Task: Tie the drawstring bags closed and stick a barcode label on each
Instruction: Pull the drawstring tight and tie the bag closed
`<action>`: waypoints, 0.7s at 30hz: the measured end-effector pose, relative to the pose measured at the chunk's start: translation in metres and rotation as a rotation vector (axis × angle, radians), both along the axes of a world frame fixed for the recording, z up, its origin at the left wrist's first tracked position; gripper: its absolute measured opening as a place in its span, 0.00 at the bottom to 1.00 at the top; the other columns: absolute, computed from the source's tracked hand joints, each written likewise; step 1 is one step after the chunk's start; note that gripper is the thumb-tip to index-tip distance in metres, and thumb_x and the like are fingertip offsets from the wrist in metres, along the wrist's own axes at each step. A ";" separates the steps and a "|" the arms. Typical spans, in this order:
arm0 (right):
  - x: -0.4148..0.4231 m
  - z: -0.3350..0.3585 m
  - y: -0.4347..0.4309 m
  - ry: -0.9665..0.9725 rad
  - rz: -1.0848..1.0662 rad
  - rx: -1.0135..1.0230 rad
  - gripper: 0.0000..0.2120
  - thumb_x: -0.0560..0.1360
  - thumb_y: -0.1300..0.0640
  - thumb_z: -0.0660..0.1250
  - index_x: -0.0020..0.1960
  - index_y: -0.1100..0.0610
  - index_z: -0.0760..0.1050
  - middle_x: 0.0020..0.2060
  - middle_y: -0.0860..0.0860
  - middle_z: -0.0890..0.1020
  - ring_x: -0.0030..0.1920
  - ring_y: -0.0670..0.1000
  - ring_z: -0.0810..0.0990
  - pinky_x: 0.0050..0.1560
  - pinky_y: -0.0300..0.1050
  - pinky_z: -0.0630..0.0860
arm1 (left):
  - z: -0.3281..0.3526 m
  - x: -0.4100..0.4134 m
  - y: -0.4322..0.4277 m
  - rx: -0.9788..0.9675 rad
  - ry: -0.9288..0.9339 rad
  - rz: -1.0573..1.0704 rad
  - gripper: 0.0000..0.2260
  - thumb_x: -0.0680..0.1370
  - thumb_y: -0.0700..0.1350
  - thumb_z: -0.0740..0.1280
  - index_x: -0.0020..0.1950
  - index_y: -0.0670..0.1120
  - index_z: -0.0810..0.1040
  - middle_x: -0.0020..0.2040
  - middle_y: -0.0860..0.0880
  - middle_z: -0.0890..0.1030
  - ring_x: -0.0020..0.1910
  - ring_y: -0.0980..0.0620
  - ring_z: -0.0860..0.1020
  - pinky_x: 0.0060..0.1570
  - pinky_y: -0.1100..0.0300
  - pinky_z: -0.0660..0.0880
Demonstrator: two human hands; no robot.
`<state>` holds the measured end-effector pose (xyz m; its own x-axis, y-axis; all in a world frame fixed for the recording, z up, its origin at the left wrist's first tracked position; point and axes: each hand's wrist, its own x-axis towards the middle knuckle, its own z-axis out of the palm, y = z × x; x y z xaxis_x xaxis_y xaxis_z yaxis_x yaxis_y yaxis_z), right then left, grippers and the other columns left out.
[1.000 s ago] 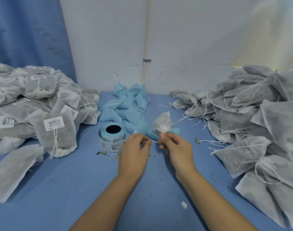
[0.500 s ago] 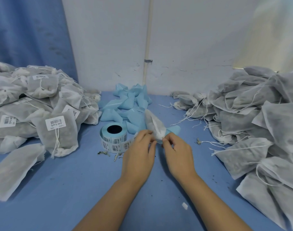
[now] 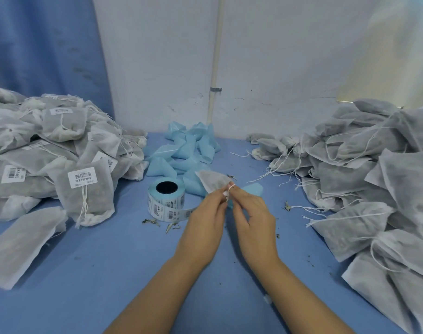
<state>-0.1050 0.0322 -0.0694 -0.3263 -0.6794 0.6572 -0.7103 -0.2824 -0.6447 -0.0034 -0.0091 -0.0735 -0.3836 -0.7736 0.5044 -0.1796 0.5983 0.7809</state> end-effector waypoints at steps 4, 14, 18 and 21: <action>-0.002 0.002 -0.001 -0.340 0.014 -0.013 0.18 0.77 0.64 0.66 0.49 0.39 0.78 0.44 0.32 0.82 0.50 0.41 0.78 0.52 0.32 0.71 | 0.000 -0.001 0.000 -0.012 -0.062 -0.048 0.07 0.82 0.41 0.59 0.55 0.49 0.75 0.43 0.60 0.74 0.45 0.71 0.72 0.46 0.77 0.65; -0.008 0.006 -0.007 -0.704 0.137 0.016 0.08 0.70 0.64 0.73 0.40 0.51 0.84 0.39 0.42 0.86 0.42 0.38 0.83 0.43 0.28 0.74 | 0.001 0.001 -0.001 0.149 0.052 0.025 0.06 0.83 0.50 0.54 0.46 0.59 0.66 0.40 0.53 0.80 0.39 0.59 0.79 0.44 0.52 0.77; -0.004 0.003 -0.006 -0.465 0.111 0.084 0.06 0.70 0.62 0.74 0.41 0.51 0.85 0.40 0.45 0.85 0.47 0.46 0.82 0.48 0.36 0.75 | 0.001 0.002 -0.003 0.130 0.093 0.105 0.05 0.82 0.50 0.55 0.47 0.57 0.66 0.35 0.53 0.80 0.33 0.60 0.79 0.38 0.62 0.74; 0.000 0.002 -0.005 -0.184 0.027 0.090 0.03 0.70 0.60 0.74 0.40 0.53 0.84 0.38 0.44 0.82 0.43 0.45 0.78 0.47 0.36 0.72 | 0.001 0.002 -0.001 0.062 0.070 0.114 0.06 0.82 0.47 0.58 0.47 0.56 0.70 0.29 0.52 0.76 0.29 0.56 0.76 0.33 0.64 0.70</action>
